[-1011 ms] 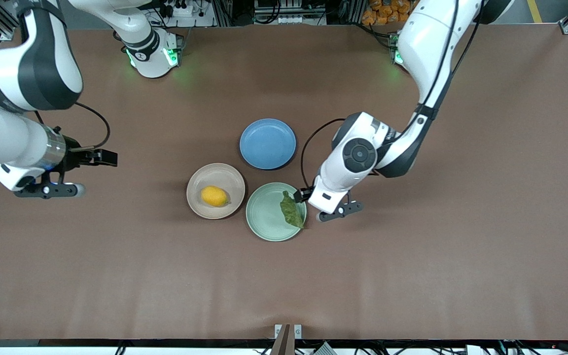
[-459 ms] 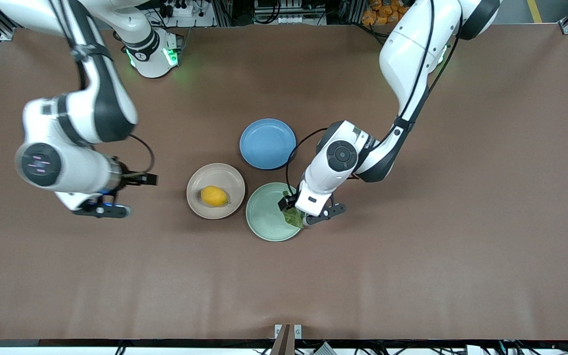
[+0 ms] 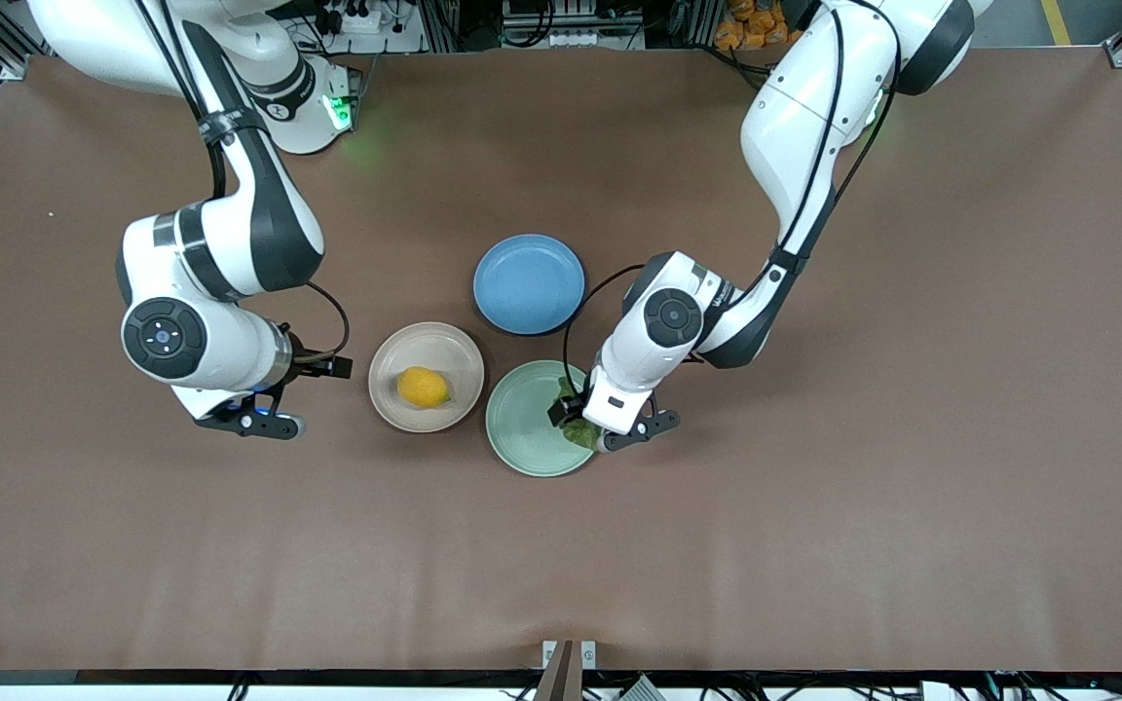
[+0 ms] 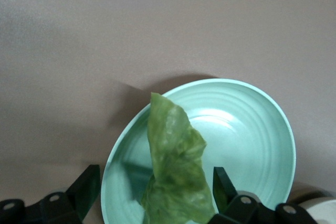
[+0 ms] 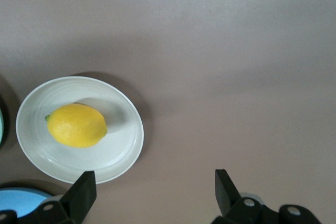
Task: Pick lemon and lettuce from plates
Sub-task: 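Grasp the lettuce with the left gripper while the right gripper reaches the lemon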
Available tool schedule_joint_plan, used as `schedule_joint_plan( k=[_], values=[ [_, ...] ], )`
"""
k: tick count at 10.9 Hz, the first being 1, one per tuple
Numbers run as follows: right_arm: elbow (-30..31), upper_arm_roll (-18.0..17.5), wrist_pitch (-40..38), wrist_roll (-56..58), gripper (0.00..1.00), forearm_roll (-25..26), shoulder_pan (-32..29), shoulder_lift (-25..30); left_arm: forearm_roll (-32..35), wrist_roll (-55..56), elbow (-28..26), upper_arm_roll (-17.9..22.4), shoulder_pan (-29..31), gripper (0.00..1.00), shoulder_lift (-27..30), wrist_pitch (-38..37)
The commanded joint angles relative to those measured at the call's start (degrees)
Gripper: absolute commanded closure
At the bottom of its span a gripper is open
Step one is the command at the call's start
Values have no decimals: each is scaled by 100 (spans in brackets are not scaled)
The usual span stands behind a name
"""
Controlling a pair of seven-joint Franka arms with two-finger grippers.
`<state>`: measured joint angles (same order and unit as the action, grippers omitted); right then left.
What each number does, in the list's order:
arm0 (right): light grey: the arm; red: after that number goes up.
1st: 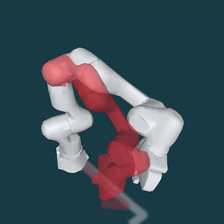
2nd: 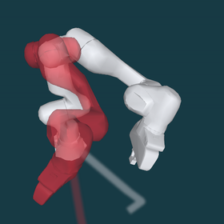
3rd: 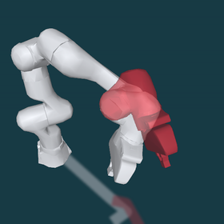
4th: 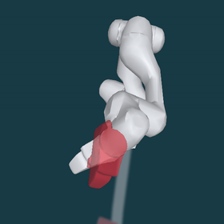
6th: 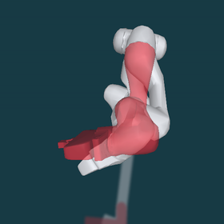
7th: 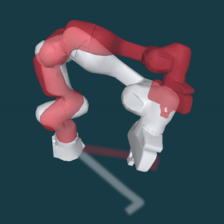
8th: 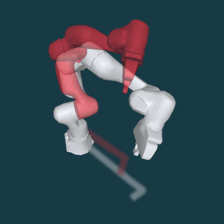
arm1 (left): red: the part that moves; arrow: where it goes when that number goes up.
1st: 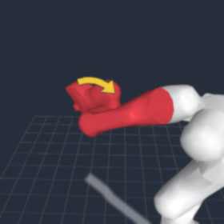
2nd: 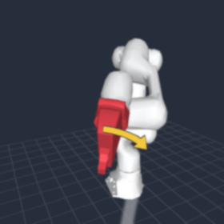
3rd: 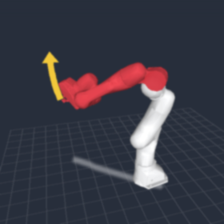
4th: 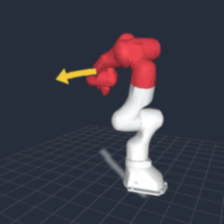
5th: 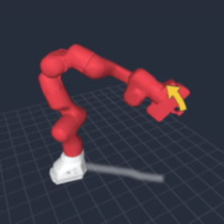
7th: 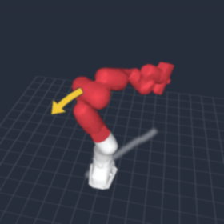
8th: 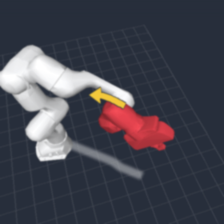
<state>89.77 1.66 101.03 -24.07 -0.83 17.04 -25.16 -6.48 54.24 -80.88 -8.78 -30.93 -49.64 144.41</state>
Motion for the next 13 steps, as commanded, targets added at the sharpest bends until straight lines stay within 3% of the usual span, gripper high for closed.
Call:
schedule_joint_plan(
  k=[1,3,5,8,13],
  values=[
    [-21,10,242,-167,0,-39,20,-103,-108,271,152,34,-54,43,-186,192],
    [67,18,268,24,0,-706,-210,-68,-108,271,152,34,-45,73,-177,193],
    [416,27,661,585,0,-699,-123,89,-99,254,152,43,-45,86,-177,201],
    [893,27,1191,650,0,-690,18,240,-81,219,152,52,-36,87,-160,193],
    [1410,19,1786,334,0,-699,264,257,-29,-45,134,78,43,97,-72,149]
  ],
)
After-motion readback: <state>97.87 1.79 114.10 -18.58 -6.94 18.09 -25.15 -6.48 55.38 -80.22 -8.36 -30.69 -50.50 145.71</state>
